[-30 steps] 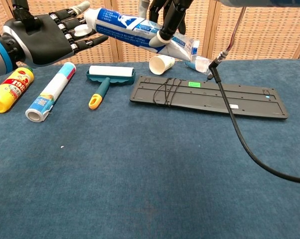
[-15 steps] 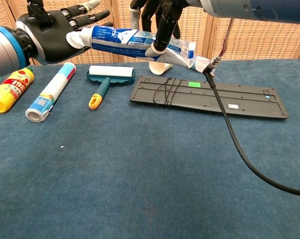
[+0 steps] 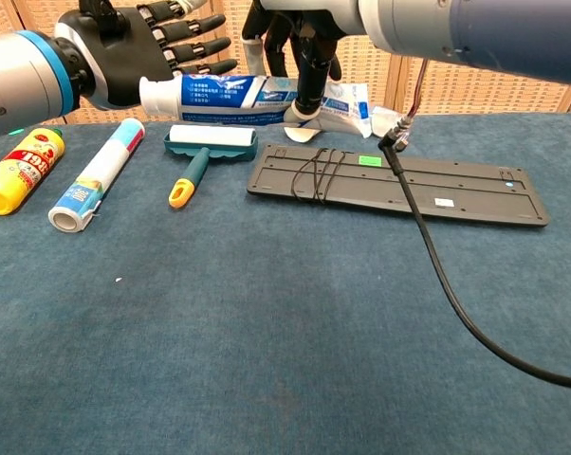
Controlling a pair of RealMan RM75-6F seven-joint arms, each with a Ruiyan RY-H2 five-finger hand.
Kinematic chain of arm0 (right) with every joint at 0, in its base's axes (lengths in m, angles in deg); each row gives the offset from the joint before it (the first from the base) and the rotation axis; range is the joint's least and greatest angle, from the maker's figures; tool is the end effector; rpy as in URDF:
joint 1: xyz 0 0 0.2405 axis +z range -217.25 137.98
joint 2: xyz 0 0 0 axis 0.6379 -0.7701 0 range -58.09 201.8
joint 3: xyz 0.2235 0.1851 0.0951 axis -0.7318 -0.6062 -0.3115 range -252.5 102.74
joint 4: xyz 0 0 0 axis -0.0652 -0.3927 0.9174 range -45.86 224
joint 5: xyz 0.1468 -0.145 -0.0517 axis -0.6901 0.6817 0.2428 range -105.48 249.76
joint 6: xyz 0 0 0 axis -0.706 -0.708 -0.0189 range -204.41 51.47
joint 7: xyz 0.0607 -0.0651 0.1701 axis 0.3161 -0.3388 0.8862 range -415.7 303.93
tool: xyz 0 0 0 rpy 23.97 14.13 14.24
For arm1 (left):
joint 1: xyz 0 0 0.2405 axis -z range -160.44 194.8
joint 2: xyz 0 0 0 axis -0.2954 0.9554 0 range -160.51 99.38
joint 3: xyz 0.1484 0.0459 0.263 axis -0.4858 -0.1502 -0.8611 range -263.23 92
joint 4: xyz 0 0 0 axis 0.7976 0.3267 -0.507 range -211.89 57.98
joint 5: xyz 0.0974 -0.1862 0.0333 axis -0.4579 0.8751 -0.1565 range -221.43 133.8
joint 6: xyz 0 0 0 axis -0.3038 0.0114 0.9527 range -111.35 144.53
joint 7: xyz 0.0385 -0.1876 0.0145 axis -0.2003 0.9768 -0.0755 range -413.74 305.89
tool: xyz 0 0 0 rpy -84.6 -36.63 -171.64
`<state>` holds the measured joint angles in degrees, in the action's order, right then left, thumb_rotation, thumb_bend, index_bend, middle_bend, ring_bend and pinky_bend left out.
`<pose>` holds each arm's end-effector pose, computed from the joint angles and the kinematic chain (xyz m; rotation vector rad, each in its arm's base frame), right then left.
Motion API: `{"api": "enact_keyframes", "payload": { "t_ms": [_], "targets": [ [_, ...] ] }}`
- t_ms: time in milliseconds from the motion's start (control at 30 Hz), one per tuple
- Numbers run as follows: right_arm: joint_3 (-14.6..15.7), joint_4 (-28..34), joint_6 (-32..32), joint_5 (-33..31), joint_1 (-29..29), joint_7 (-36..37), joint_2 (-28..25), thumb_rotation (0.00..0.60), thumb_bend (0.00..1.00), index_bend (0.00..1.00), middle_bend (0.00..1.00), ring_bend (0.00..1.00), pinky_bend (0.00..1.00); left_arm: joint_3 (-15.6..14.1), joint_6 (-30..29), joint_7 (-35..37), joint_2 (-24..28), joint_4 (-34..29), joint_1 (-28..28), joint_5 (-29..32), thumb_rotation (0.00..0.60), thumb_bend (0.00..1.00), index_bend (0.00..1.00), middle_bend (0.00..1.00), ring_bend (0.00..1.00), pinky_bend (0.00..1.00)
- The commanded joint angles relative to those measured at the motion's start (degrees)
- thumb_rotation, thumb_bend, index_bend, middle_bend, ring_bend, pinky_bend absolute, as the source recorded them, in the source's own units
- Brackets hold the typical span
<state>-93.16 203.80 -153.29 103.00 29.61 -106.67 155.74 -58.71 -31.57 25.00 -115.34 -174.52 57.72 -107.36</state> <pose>0.0423 -0.4107 0.0237 1.8712 -0.7423 1.0220 -0.0863 0.4303 0.0201 0.4365 2.2966 1.6627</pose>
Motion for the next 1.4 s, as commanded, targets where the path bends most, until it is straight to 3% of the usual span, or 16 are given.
{"api": "enact_keyframes", "payload": {
  "t_ms": [33, 433, 800, 1033, 1400],
  "targets": [
    [0.1, -0.2, -0.1, -0.1, 0.0, -0.1, 0.3, 0.6, 0.63, 0.69, 0.71, 0.6, 0.65, 0.4, 0.2, -0.5, 0.2, -0.4, -0.2, 0.1, 0.175, 0.0, 0.0, 0.0, 0.0, 0.0],
    [-0.1, -0.6, -0.5, 0.0, 0.5, -1.7, 0.7, 0.6, 0.63, 0.69, 0.71, 0.6, 0.65, -0.1, 1.0, -5.1, -1.1, -0.3, -0.1, 0.9, 0.173, 0.0, 0.0, 0.0, 0.0, 0.0],
    [-1.8, -0.4, -2.7, -4.0, 0.9, -4.1, 0.3, 0.6, 0.63, 0.7, 0.72, 0.63, 0.7, -0.2, -7.3, -19.0, -6.1, 0.3, -0.1, 3.5, 0.174, 0.0, 0.0, 0.0, 0.0, 0.0],
    [-4.0, 0.2, -4.8, -9.1, 0.8, -5.1, 0.1, 0.6, 0.63, 0.71, 0.73, 0.64, 0.72, 0.3, -8.6, -22.0, -7.4, 0.4, -0.8, 4.2, 0.175, 0.0, 0.0, 0.0, 0.0, 0.0],
    [-4.0, 1.2, -5.7, -7.8, 2.0, -6.4, 1.3, 0.6, 0.63, 0.71, 0.73, 0.64, 0.75, 0.9, -10.8, -29.8, -11.2, 2.0, 0.3, 5.9, 0.175, 0.0, 0.0, 0.0, 0.0, 0.0]
  ]
}}
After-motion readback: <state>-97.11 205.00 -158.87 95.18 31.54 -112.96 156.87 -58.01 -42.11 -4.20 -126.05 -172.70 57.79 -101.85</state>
